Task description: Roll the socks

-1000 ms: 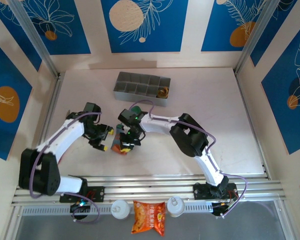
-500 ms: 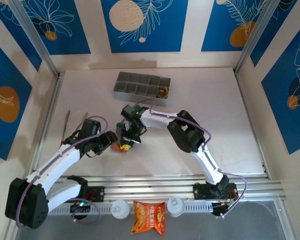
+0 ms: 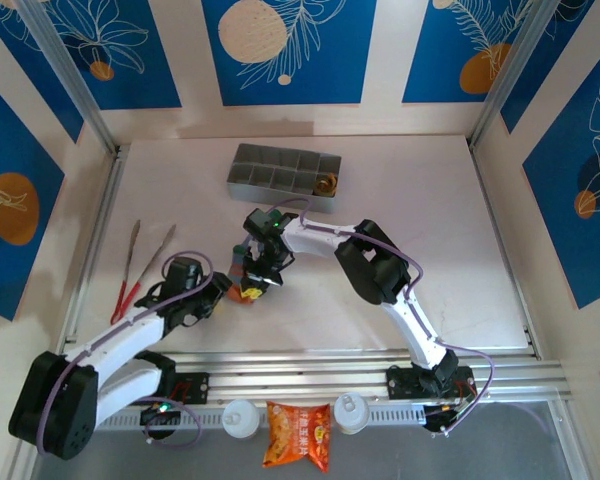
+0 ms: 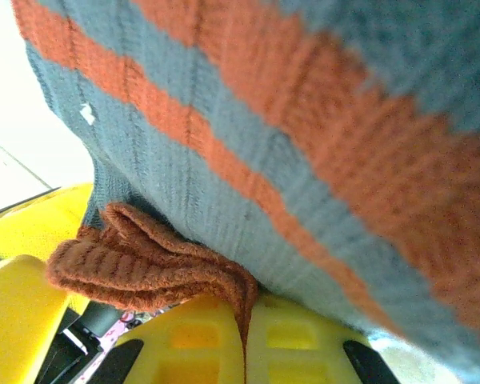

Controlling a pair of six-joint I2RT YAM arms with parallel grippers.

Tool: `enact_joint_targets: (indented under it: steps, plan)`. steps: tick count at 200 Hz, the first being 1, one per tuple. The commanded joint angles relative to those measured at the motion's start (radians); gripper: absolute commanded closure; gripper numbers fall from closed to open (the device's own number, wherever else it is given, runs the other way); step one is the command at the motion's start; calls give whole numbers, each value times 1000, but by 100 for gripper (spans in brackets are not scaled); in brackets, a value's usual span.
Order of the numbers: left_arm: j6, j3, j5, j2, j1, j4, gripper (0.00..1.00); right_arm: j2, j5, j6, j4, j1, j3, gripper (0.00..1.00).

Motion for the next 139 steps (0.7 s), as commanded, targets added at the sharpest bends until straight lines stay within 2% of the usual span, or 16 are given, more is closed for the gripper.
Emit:
enact_joint_targets:
  steps: [1, 46, 105, 118, 129, 139]
  plan:
    - [-53, -6, -7, 9, -15, 95, 46, 90, 47, 22, -83, -20, -25, 100]
    - [-46, 14, -10, 46, -24, 62, 54, 90, 45, 27, -77, -20, -25, 100]
    - [-39, 19, -11, 134, -41, 106, 53, 92, 37, 29, -74, -23, -22, 100]
    - [-39, 33, -5, 186, -47, 113, 58, 94, 35, 28, -74, -22, -23, 100]
    - [-45, 47, -8, 222, -52, 90, 71, 94, 36, 27, -72, -23, -23, 100]
    - [-50, 59, -15, 244, -55, 57, 77, 94, 35, 26, -72, -23, -25, 100]
